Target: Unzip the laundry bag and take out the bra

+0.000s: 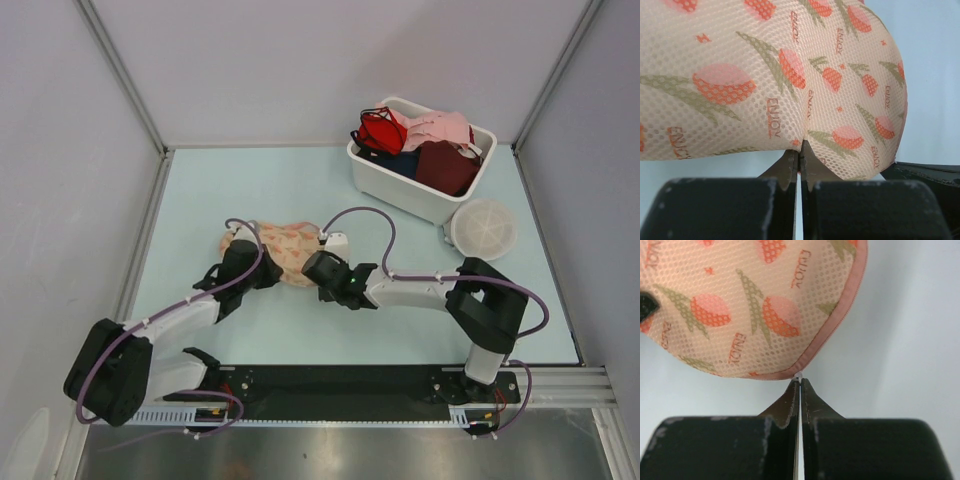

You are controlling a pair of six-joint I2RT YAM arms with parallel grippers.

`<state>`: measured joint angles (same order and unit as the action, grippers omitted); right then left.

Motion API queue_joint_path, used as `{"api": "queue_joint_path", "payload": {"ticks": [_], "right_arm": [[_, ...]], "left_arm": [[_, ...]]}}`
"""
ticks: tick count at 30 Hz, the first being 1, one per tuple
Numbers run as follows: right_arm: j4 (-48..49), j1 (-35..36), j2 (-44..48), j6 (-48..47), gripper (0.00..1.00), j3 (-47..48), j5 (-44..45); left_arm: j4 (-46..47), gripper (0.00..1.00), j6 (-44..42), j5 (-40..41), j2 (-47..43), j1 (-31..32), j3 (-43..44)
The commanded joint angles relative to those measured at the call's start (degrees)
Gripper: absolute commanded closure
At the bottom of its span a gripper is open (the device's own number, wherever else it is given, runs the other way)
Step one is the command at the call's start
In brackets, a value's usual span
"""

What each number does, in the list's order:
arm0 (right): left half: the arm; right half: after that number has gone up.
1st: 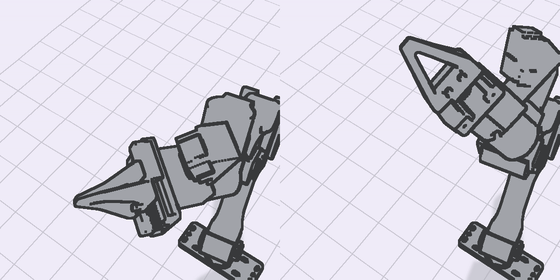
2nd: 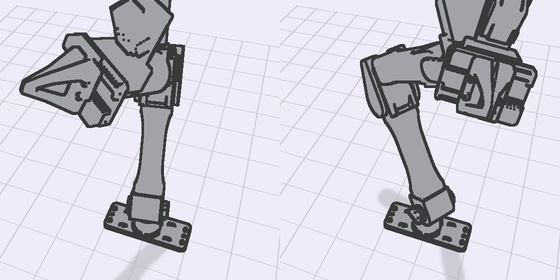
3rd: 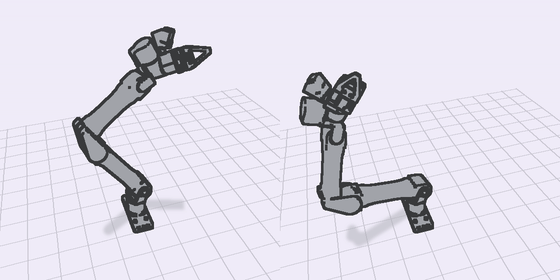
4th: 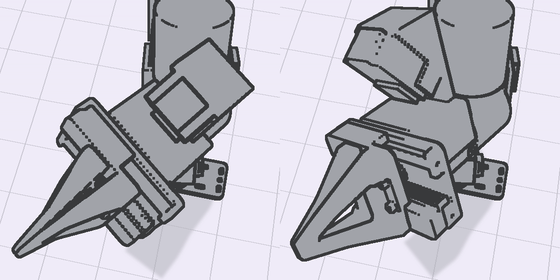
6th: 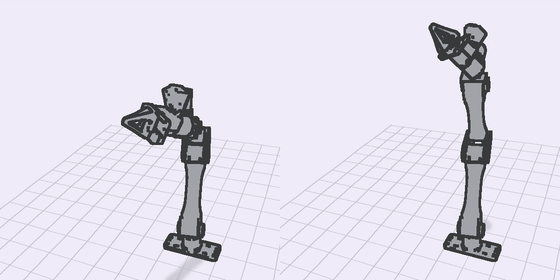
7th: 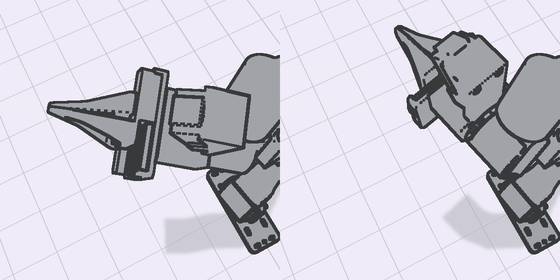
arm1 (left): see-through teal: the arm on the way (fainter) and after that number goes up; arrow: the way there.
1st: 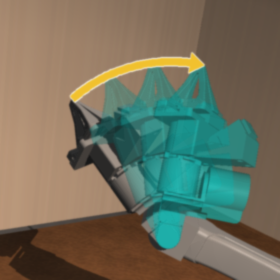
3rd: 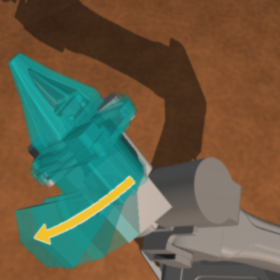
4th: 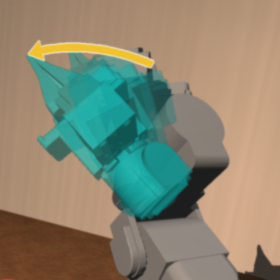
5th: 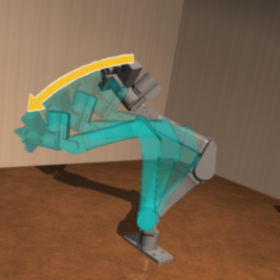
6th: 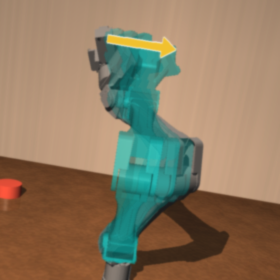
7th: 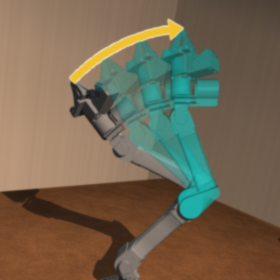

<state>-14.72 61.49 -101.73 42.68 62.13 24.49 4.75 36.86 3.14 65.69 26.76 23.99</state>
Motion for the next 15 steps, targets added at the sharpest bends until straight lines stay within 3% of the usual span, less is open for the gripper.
{"api": "queue_joint_path", "payload": {"ticks": [1, 9, 12, 13, 15], "right_arm": [[-2.2, 0.1, 4.4, 0.7, 1.00, -1.6, 2.0], [-1.1, 3.5, 6.7, 0.7, 1.00, -2.1, -0.7], [0.7, 4.9, 5.9, 0.8, 1.00, -1.7, -2.6], [1.4, 4.9, 5.1, 0.8, 1.00, -1.6, -3.0], [2.0, 5.2, 4.3, 0.9, 1.00, -0.7, -4.5]], "left_arm": [[4.6, 1.00, -7.2, -2.5, 2.9, 0.1, 5.6], [5.1, 0.96, -12.6, -6.6, 9.6, 0.6, 11.4], [3.3, 0.70, -10.9, -5.2, 8.8, 0.6, 11.1], [3.2, 0.48, -10.2, -4.8, 8.1, 0.5, 10.5], [2.7, 0.32, -8.1, -4.3, 5.0, 0.6, 8.2]]}}
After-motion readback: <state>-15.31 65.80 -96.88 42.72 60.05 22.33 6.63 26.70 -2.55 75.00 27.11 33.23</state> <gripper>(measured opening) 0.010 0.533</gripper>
